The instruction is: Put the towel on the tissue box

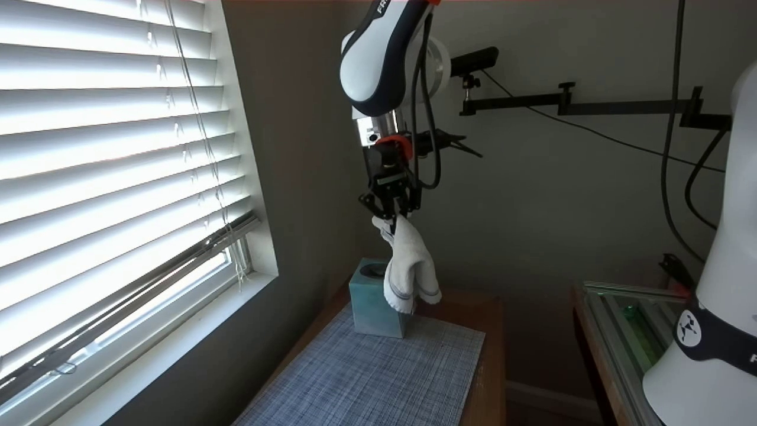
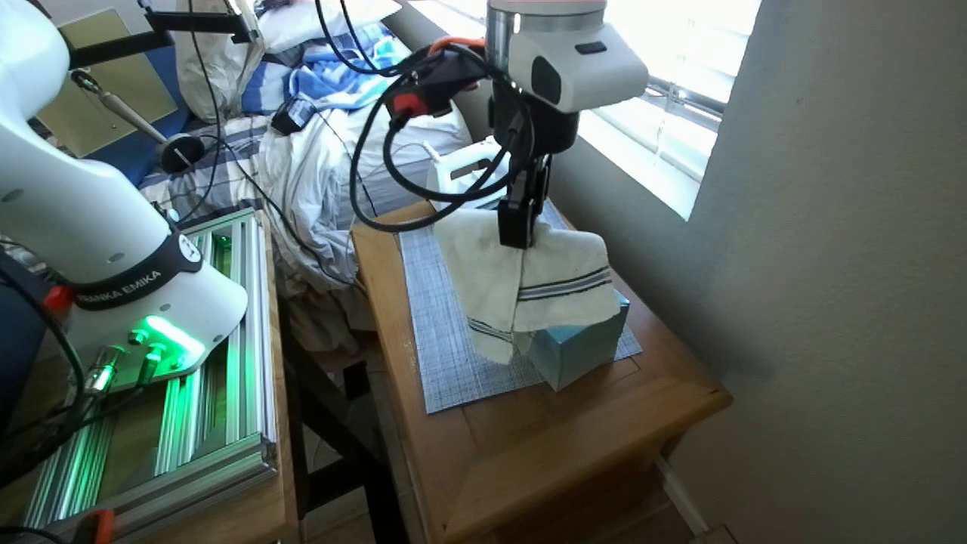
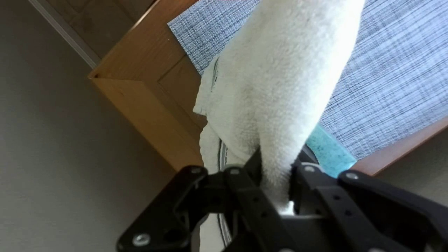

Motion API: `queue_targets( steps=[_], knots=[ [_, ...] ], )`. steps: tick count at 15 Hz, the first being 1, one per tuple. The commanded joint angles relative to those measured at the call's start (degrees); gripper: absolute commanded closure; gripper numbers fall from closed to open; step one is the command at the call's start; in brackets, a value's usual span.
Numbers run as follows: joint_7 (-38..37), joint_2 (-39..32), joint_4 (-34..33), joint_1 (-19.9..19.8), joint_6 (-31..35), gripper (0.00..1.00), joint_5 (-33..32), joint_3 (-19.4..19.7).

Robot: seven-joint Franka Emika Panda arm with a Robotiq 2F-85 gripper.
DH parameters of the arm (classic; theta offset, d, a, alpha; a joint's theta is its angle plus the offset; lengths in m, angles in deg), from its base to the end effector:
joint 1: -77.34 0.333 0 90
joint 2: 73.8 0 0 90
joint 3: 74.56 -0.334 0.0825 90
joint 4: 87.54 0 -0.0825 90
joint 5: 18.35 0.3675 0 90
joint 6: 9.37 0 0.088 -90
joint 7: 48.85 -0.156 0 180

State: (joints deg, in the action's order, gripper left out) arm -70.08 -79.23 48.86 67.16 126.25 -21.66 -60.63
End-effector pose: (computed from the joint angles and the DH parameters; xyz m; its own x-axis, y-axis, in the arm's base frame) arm 0.4334 -0.1983 0.2566 0.7282 -0.6808 -0.0786 -0.6745 -0.7323 0.0933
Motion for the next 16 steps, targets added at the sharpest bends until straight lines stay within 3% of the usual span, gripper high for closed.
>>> queue_targets(
  steps=[1, 5, 7, 12, 16],
  knots=[
    [2.17, 5.40, 1.03, -1.28, -2.86, 0.97, -0.42, 0.53],
    [-0.29, 5.04, 0.39, -1.13, -0.43, 0.97, -0.68, -0.44],
    [-4.99, 3.43, 0.41, -0.53, 1.89, 0.97, -4.38, -1.10],
    [-15.06, -4.56, 1.11, 2.41, 13.59, 0.97, -9.44, -2.54],
    [-18.63, -12.57, -0.35, 4.99, 22.18, 0.97, -5.98, -1.07]
  ],
)
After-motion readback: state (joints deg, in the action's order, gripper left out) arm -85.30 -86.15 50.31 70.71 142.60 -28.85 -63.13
